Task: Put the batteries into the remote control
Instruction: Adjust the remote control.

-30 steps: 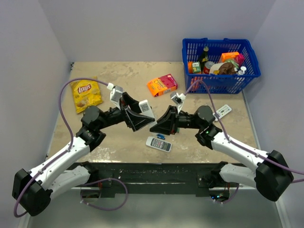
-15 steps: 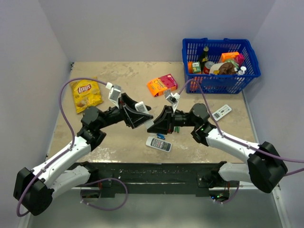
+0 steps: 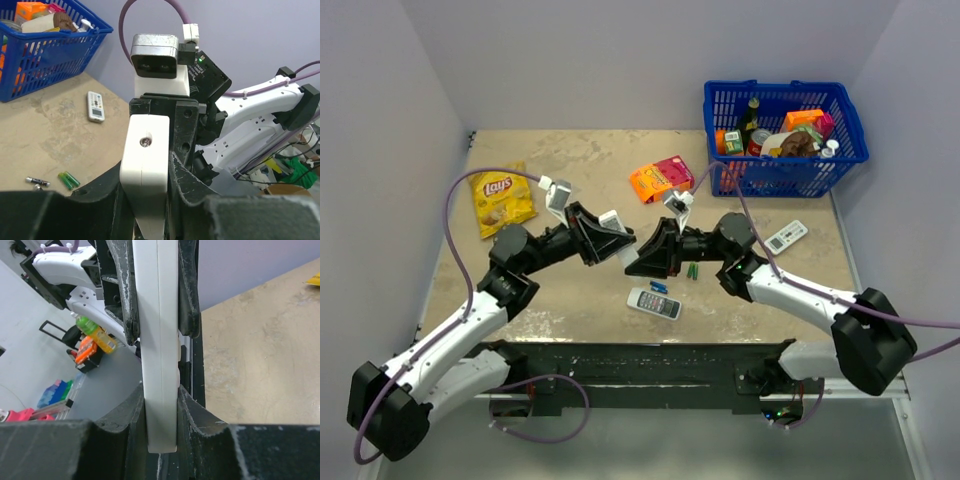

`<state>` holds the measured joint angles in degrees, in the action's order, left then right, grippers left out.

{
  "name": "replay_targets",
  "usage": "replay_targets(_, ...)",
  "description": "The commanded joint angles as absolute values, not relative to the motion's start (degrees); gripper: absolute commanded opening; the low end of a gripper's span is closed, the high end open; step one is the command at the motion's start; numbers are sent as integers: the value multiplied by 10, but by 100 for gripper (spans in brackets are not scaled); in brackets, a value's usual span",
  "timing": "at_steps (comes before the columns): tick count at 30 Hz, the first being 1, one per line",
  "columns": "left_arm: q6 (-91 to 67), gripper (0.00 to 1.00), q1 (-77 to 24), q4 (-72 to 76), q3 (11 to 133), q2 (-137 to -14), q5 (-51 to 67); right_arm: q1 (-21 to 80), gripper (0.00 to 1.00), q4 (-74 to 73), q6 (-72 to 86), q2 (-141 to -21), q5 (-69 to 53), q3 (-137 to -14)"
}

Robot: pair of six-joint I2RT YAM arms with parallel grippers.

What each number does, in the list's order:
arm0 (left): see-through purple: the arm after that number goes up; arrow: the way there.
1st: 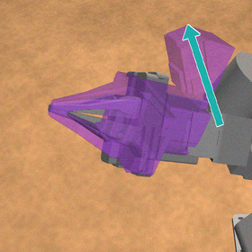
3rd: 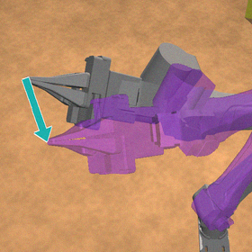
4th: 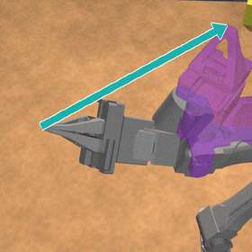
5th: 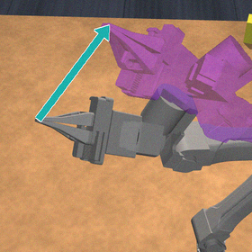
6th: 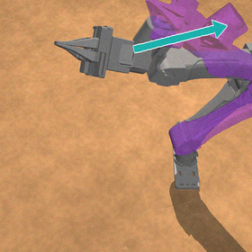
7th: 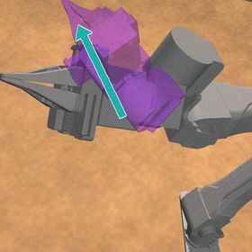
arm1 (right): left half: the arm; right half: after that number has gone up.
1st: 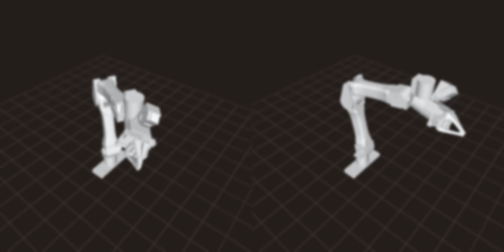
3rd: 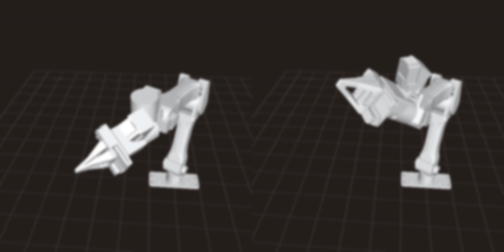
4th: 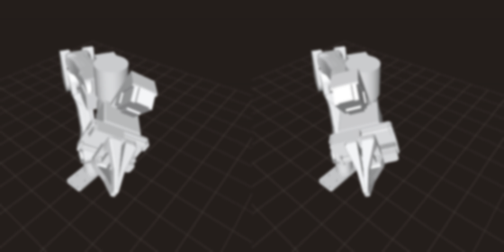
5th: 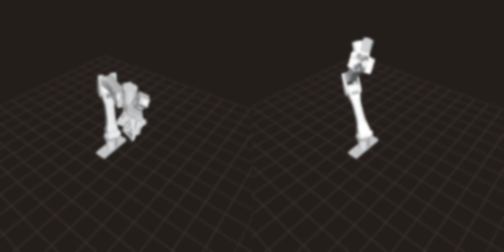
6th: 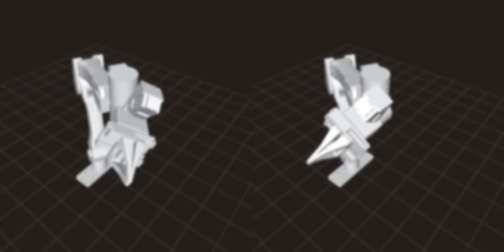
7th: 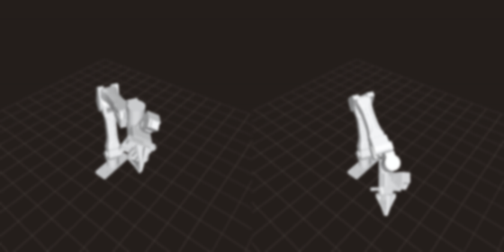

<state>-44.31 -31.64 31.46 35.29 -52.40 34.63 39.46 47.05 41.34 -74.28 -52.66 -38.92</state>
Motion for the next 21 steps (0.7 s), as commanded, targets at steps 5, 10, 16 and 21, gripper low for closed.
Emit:
replay_targets(5, -316, 0, -313, 171, 410, -474, 159, 393, 65, 400, 367, -751, -449, -441)
replay_targets(10, -308, 0, -313, 154, 369, -433, -32, 395, 98, 384, 365, -767, -340, -466)
replay_targets(16, -330, 0, -313, 199, 300, -406, -138, 400, 98, 402, 405, -827, -239, -497)
replay_targets(21, -309, 0, -312, 178, 325, -431, -177, 421, 98, 451, 471, -881, -157, -505)
